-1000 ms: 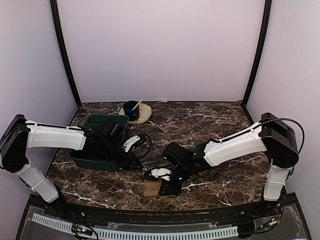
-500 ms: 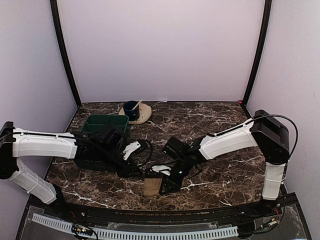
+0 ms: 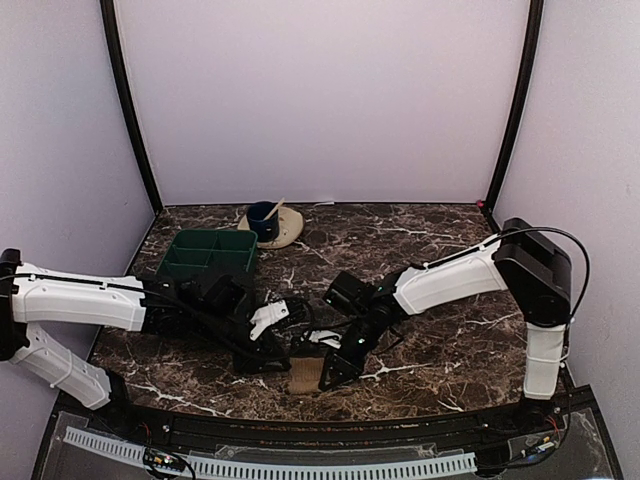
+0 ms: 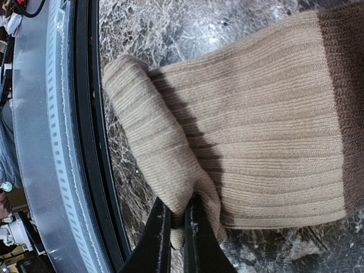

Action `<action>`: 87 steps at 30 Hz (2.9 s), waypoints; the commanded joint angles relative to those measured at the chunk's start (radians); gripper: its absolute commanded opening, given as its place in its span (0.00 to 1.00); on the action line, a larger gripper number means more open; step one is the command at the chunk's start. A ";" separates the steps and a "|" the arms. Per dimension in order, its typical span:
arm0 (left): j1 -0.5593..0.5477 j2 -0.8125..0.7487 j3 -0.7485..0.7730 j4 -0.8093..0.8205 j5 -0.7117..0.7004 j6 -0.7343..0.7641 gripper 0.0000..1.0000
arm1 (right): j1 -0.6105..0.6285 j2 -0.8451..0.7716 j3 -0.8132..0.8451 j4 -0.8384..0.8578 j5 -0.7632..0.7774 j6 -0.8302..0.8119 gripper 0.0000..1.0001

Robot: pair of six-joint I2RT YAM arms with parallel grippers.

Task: Roll the socks
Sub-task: Roll the sock at the center of the board.

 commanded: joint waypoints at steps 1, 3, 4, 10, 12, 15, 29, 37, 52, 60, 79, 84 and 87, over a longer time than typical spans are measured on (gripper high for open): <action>-0.037 0.025 0.010 -0.019 -0.003 0.059 0.29 | -0.006 0.045 0.003 -0.097 0.029 -0.014 0.03; -0.052 0.042 0.015 -0.027 -0.013 0.070 0.29 | -0.008 0.048 0.007 -0.100 0.023 -0.015 0.03; -0.059 0.048 0.017 -0.029 -0.022 0.074 0.29 | -0.008 0.051 0.009 -0.102 0.023 -0.016 0.03; -0.096 0.073 0.026 -0.034 -0.069 0.087 0.31 | -0.009 0.061 0.018 -0.112 0.015 -0.024 0.03; -0.106 0.081 0.030 -0.026 -0.083 0.093 0.31 | -0.009 0.063 0.020 -0.116 0.011 -0.028 0.03; -0.120 0.099 0.037 -0.013 -0.104 0.103 0.32 | -0.011 0.065 0.022 -0.119 0.002 -0.031 0.03; -0.197 0.147 0.013 0.107 -0.242 0.136 0.34 | -0.015 0.076 0.024 -0.124 -0.018 -0.041 0.03; -0.223 0.187 0.008 0.133 -0.256 0.144 0.34 | -0.018 0.081 0.030 -0.133 -0.025 -0.050 0.03; -0.252 0.251 -0.011 0.156 -0.341 0.145 0.31 | -0.022 0.085 0.041 -0.151 -0.036 -0.062 0.02; -0.260 0.263 -0.019 0.162 -0.358 0.142 0.28 | -0.022 0.093 0.043 -0.155 -0.039 -0.066 0.02; -0.261 0.325 -0.021 0.170 -0.360 0.138 0.08 | -0.025 0.100 0.043 -0.164 -0.050 -0.070 0.01; -0.261 0.322 -0.011 0.154 -0.342 0.149 0.00 | -0.025 0.096 0.033 -0.159 -0.043 -0.068 0.02; -0.259 0.328 -0.001 0.138 -0.300 0.153 0.00 | -0.028 0.087 0.021 -0.147 -0.035 -0.058 0.07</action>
